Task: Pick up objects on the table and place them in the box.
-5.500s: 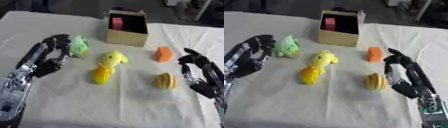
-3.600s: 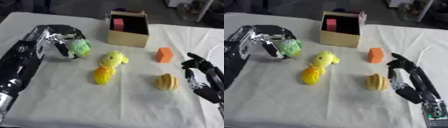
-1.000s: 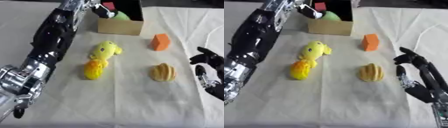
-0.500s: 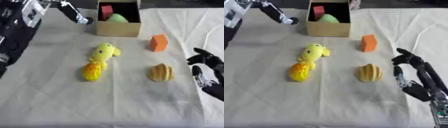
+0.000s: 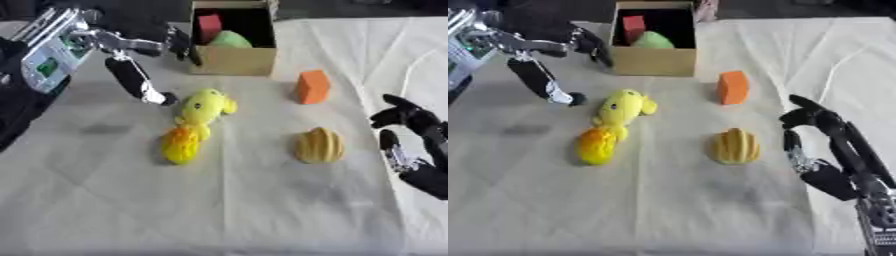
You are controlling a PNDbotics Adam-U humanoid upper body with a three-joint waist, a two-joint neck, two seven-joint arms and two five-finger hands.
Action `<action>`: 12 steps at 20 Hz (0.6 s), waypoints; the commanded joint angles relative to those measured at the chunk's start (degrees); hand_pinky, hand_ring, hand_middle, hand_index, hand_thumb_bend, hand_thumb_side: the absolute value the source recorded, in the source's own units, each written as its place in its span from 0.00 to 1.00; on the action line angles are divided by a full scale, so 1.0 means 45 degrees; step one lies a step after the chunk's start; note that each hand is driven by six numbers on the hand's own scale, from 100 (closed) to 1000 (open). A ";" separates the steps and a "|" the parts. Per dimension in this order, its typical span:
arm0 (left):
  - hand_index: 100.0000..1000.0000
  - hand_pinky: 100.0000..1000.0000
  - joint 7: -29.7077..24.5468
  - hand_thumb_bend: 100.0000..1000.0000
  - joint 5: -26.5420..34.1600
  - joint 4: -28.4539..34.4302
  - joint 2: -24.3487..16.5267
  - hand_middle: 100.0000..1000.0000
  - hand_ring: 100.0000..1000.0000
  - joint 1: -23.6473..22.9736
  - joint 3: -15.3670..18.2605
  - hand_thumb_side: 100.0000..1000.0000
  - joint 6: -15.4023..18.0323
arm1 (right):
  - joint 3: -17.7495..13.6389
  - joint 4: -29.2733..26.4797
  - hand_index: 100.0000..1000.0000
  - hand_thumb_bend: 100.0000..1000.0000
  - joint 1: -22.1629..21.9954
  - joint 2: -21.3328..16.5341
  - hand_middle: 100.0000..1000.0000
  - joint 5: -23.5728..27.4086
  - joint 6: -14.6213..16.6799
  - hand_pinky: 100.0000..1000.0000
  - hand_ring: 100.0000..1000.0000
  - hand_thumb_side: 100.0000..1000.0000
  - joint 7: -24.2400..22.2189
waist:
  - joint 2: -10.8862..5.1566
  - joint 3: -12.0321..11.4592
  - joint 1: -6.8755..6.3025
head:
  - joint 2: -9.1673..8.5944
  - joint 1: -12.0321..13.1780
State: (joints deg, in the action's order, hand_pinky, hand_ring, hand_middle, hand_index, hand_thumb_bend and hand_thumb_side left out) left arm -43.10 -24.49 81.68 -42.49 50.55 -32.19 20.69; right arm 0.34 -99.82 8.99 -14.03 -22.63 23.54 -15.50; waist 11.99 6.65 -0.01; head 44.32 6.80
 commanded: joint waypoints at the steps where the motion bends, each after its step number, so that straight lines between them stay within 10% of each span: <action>1: 0.89 0.81 -0.1947 0.25 0.0425 0.0267 -0.0521 0.75 0.72 -0.0017 -0.0381 0.39 0.1589 | -0.0104 -0.0144 0.95 0.00 0.0069 -0.0336 0.64 -0.0085 0.0004 0.75 0.65 0.60 0.0031 | -0.0406 0.0041 -0.0244 | -0.0044 -0.0018; 6: 0.89 0.81 -0.1961 0.27 0.0088 0.0485 -0.0331 0.77 0.74 -0.0083 -0.0422 0.29 0.1591 | -0.0119 -0.0144 0.95 0.00 0.0052 -0.0317 0.64 -0.0101 -0.0002 0.75 0.65 0.60 0.0034 | -0.0414 0.0045 -0.0239 | -0.0044 -0.0141; 12: 0.89 0.81 -0.1970 0.31 -0.0138 0.0797 -0.0321 0.76 0.73 -0.0277 -0.1106 0.45 0.2168 | -0.0128 -0.0141 0.95 0.00 0.0054 -0.0337 0.64 -0.0109 -0.0002 0.75 0.65 0.60 0.0035 | -0.0428 0.0114 -0.0226 | -0.0044 -0.0137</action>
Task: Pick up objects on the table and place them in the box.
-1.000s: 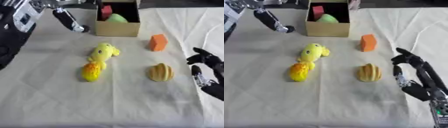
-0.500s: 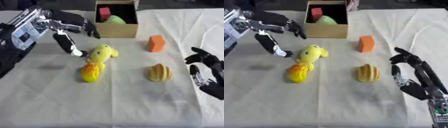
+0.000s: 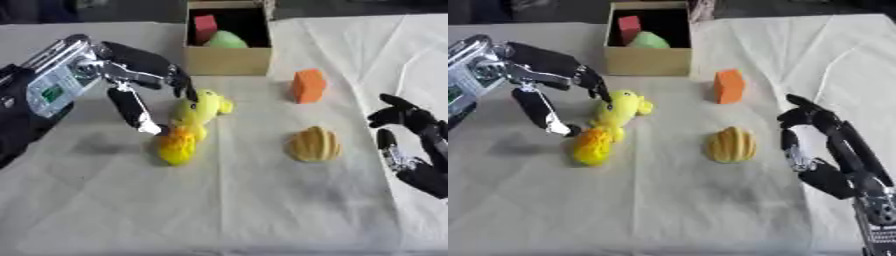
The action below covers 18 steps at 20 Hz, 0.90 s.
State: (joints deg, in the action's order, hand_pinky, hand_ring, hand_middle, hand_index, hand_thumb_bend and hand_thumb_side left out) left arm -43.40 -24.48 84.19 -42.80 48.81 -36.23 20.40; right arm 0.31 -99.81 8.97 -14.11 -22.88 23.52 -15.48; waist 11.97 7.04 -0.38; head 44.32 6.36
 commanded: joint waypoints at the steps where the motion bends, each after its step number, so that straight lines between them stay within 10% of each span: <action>1: 0.89 0.81 -0.1905 0.33 -0.0276 0.0201 -0.0316 0.76 0.73 0.0061 -0.0482 0.48 0.2447 | -0.0117 -0.0144 0.95 0.00 0.0065 -0.0324 0.64 -0.0056 0.0006 0.75 0.65 0.60 0.0026 | -0.0419 0.0036 -0.0156 | -0.0044 -0.0045; 10: 0.81 0.70 -0.1905 0.39 -0.2425 -0.0328 -0.0264 0.63 0.59 -0.0241 -0.0827 0.22 0.3828 | -0.0112 -0.0143 0.95 0.00 0.0075 -0.0320 0.64 -0.0059 0.0018 0.75 0.65 0.60 -0.0010 | -0.0420 0.0024 -0.0164 | -0.0044 -0.0190; 18: 0.56 0.54 -0.0856 0.05 -0.1598 0.0912 -0.0372 0.34 0.38 -0.0055 0.0892 0.18 0.2634 | -0.0159 -0.0131 0.95 0.00 0.0030 -0.0317 0.64 -0.0100 -0.0003 0.75 0.65 0.58 0.0024 | -0.0432 -0.0053 -0.0123 | -0.0044 -0.0305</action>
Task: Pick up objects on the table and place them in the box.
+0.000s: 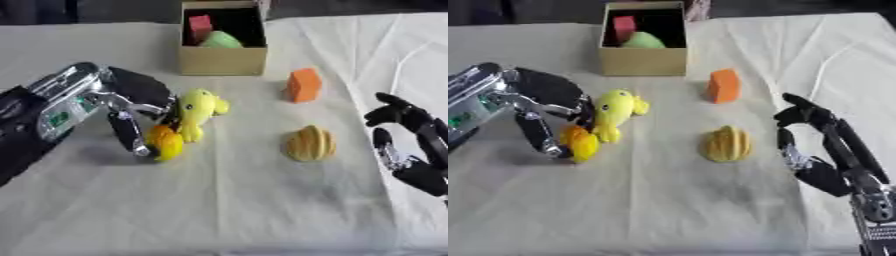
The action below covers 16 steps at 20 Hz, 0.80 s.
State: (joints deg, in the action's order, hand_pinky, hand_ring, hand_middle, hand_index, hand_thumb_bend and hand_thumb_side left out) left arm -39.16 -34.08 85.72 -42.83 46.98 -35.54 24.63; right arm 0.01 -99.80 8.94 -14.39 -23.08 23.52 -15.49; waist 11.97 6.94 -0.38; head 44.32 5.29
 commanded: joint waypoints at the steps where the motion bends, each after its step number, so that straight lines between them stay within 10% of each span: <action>1: 0.58 0.55 -0.1587 0.07 0.0697 0.0776 -0.0342 0.36 0.38 0.0560 0.1117 0.18 0.1413 | -0.0096 -0.0127 0.95 0.00 0.0023 -0.0255 0.64 -0.0057 -0.0007 0.75 0.65 0.59 0.0030 | -0.0439 -0.0064 -0.0108 | -0.0044 -0.0106; 5: 0.61 0.59 -0.0213 0.14 -0.0166 -0.0390 0.0603 0.40 0.41 0.2007 0.2319 0.18 -0.0012 | -0.0057 -0.0099 0.95 0.00 -0.0012 -0.0201 0.64 -0.0055 0.0001 0.75 0.65 0.58 -0.0004 | -0.0505 -0.0115 -0.0035 | -0.0044 -0.0104; 16: 0.68 0.64 0.8078 0.08 -1.0078 -0.8800 0.6295 0.44 0.46 0.3991 0.6781 0.11 -0.3152 | 0.0170 -0.0088 0.95 0.00 0.0098 0.0092 0.64 0.0206 0.0077 0.75 0.65 0.59 -0.0235 | -0.0331 0.0269 0.0408 | -0.0044 0.0395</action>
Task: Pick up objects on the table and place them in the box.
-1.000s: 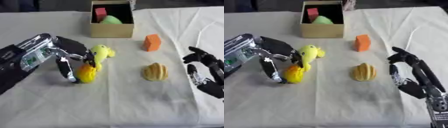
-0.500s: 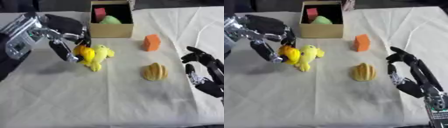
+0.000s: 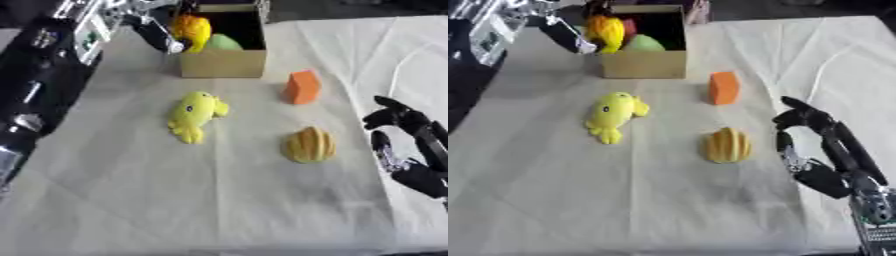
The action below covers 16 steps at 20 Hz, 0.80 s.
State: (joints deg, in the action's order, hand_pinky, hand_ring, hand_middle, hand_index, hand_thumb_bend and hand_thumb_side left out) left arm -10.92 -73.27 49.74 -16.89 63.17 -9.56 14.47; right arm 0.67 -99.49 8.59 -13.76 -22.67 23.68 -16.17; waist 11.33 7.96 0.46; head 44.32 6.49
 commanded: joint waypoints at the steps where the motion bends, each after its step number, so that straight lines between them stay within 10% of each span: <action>1: 0.72 0.67 0.2572 0.06 -0.1589 -0.1019 0.0708 0.48 0.50 0.0431 0.1268 0.09 -0.1304 | 0.0033 -0.0157 0.95 0.00 0.0187 -0.0042 0.64 0.0138 0.0045 0.75 0.65 0.59 -0.0099 | -0.0169 0.0080 0.0232 | -0.0044 0.0176; 4: 0.86 0.75 0.3957 0.18 -0.1447 -0.1421 0.0936 0.69 0.67 0.0492 0.1496 0.10 -0.2028 | 0.0038 -0.0157 0.95 0.00 0.0219 -0.0021 0.64 0.0169 0.0045 0.75 0.65 0.60 -0.0129 | -0.0146 0.0116 0.0226 | -0.0044 0.0206; 5: 0.94 0.82 0.3842 0.34 -0.1452 -0.1556 0.0928 0.85 0.79 0.0513 0.1365 0.33 -0.2044 | 0.0042 -0.0157 0.95 0.00 0.0228 -0.0018 0.64 0.0171 0.0046 0.75 0.65 0.60 -0.0141 | -0.0146 0.0112 0.0217 | -0.0044 0.0187; 9: 0.99 0.86 0.2728 0.43 -0.1552 -0.1406 0.0823 0.94 0.86 0.0590 0.1060 0.71 -0.1733 | 0.0024 -0.0151 0.95 0.00 0.0214 -0.0006 0.64 0.0150 0.0036 0.75 0.65 0.60 -0.0167 | -0.0166 0.0061 0.0206 | -0.0044 0.0121; 12: 1.00 0.87 0.2228 0.45 -0.1301 -0.1084 0.0637 0.96 0.88 0.0589 0.0826 0.76 -0.1267 | -0.0003 -0.0145 0.95 0.00 0.0197 -0.0005 0.64 0.0110 0.0024 0.75 0.65 0.60 -0.0206 | -0.0191 0.0009 0.0207 | -0.0044 0.0040; 14: 0.98 0.86 0.1969 0.43 -0.0962 -0.0623 0.0315 0.95 0.87 0.0636 0.0504 0.65 -0.0685 | -0.0040 -0.0146 0.95 0.00 0.0189 -0.0027 0.64 0.0094 0.0012 0.75 0.65 0.60 -0.0194 | -0.0203 -0.0042 0.0191 | -0.0044 -0.0013; 16: 0.92 0.83 0.1405 0.32 -0.0266 -0.0010 -0.0144 0.85 0.80 0.0649 0.0036 0.22 0.0503 | -0.0069 -0.0150 0.95 0.00 0.0186 -0.0052 0.64 0.0075 0.0003 0.75 0.65 0.60 -0.0167 | -0.0210 -0.0092 0.0158 | -0.0044 -0.0084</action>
State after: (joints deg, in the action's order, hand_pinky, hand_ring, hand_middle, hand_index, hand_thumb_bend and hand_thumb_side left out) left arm -3.62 -75.93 47.20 -15.23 64.24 -8.42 14.39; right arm 0.82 -99.49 9.03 -13.32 -22.23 23.69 -16.92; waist 11.39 7.55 0.70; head 44.32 6.38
